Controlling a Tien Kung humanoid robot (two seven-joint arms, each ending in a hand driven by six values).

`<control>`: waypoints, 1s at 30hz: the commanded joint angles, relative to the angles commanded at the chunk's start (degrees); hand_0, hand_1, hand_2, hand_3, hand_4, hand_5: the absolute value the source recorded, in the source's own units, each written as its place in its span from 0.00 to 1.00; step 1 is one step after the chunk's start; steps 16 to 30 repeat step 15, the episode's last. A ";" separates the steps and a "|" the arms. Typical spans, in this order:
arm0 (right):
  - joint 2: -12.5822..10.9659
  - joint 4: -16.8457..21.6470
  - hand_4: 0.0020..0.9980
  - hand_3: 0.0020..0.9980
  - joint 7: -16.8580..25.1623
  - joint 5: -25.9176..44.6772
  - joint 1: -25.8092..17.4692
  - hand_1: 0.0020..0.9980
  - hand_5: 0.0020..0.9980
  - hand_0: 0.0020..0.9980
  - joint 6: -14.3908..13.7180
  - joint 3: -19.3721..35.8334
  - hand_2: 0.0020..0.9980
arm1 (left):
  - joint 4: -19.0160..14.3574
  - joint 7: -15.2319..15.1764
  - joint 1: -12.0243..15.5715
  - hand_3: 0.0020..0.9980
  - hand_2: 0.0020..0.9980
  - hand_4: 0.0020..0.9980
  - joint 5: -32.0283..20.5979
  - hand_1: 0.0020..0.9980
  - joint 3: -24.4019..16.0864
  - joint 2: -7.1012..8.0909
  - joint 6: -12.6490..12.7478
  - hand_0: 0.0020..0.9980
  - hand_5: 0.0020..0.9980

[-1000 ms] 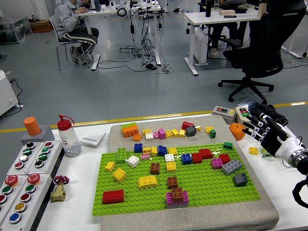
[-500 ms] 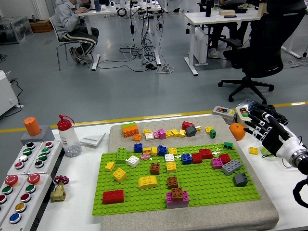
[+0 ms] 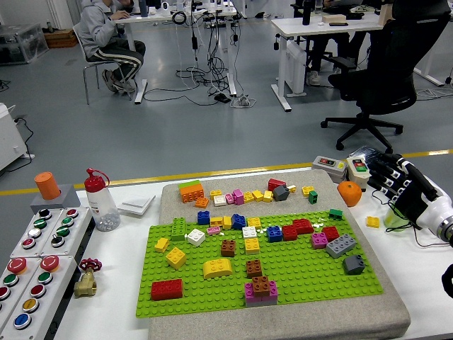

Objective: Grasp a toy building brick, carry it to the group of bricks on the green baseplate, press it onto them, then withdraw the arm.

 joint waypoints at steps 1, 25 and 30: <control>-0.03 0.05 0.56 0.77 -0.01 0.00 -0.06 0.76 0.41 0.76 0.00 0.11 0.79 | 0.00 0.01 -0.04 0.42 0.61 0.33 0.09 0.60 -0.06 0.02 -0.02 0.63 0.98; -0.29 1.01 0.56 0.76 -0.30 -0.08 -1.36 0.76 0.40 0.76 0.20 0.96 0.79 | 0.05 -0.10 -0.13 0.42 0.61 0.33 0.39 0.60 -0.58 0.05 0.23 0.63 0.98; -0.29 1.01 0.56 0.76 -0.30 -0.08 -1.36 0.76 0.40 0.76 0.20 0.96 0.79 | 0.05 -0.10 -0.13 0.42 0.61 0.33 0.39 0.60 -0.58 0.05 0.23 0.63 0.98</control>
